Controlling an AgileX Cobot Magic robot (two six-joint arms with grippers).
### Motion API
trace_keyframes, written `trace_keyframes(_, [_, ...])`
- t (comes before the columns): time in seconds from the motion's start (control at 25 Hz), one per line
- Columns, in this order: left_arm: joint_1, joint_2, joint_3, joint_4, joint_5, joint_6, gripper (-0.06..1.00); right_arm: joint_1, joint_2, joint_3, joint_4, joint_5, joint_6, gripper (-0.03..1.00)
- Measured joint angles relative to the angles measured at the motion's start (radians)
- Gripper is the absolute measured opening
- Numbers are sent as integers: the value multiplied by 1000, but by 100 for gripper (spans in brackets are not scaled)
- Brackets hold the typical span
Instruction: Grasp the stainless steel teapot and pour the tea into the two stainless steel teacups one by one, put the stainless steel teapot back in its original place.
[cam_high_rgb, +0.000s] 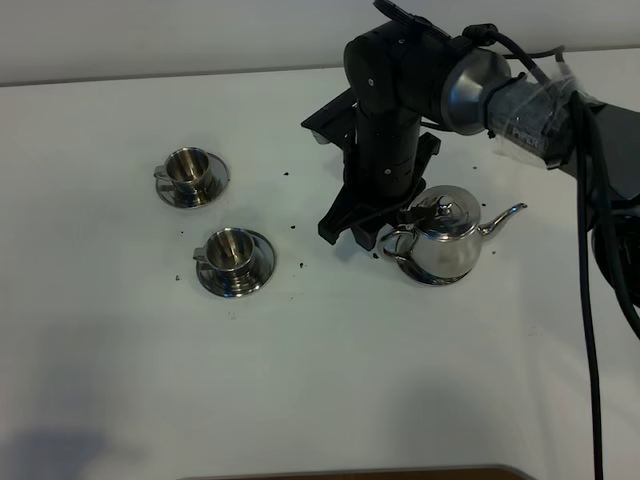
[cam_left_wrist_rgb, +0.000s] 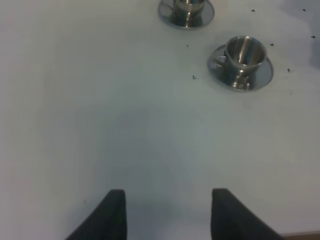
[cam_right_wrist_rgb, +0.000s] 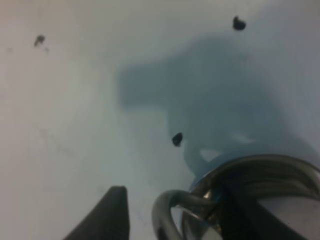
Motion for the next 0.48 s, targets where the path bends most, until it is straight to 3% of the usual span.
trace_keyframes(0.48, [0,0,0,0,0,0,45,49,0,0,6,3,0,42])
